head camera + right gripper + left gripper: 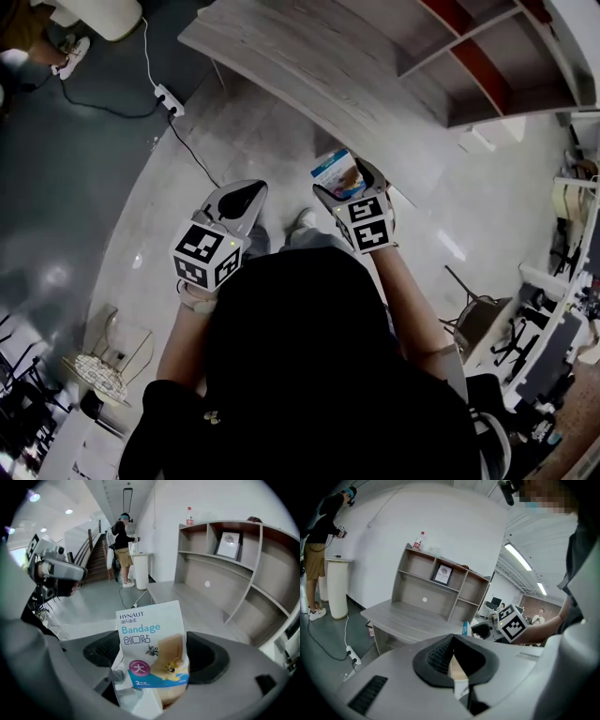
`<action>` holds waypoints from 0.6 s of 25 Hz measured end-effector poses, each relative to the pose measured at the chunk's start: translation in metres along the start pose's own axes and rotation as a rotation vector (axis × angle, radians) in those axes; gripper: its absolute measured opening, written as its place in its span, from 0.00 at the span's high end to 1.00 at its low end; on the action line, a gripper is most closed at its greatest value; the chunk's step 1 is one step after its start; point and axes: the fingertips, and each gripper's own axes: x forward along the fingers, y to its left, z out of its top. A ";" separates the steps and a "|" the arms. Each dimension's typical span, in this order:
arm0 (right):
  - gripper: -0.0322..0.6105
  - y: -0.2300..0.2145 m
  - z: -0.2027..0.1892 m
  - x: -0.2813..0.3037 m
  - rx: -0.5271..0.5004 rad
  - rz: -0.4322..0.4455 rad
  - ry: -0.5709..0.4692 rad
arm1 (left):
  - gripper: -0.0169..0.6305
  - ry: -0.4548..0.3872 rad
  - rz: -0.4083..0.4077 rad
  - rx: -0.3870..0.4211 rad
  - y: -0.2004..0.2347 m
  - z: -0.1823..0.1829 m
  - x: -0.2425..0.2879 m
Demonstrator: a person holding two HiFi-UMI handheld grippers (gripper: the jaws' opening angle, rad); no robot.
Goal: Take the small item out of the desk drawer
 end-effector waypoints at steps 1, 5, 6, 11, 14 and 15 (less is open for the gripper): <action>0.28 0.002 0.008 -0.007 0.009 0.005 -0.029 | 0.96 -0.004 -0.001 0.004 0.000 0.002 0.000; 0.28 0.012 0.045 -0.034 0.046 0.035 -0.161 | 0.96 -0.043 -0.008 0.013 0.002 0.016 -0.005; 0.28 0.014 0.053 -0.041 0.054 0.043 -0.194 | 0.96 -0.059 -0.012 0.013 0.002 0.020 -0.006; 0.28 0.019 0.092 -0.071 0.098 0.092 -0.359 | 0.96 -0.106 -0.012 0.046 0.003 0.039 -0.010; 0.28 0.021 0.114 -0.088 0.099 0.108 -0.436 | 0.96 -0.135 -0.012 0.058 0.006 0.049 -0.014; 0.28 0.022 0.121 -0.094 0.097 0.113 -0.459 | 0.96 -0.145 -0.009 0.059 0.007 0.053 -0.015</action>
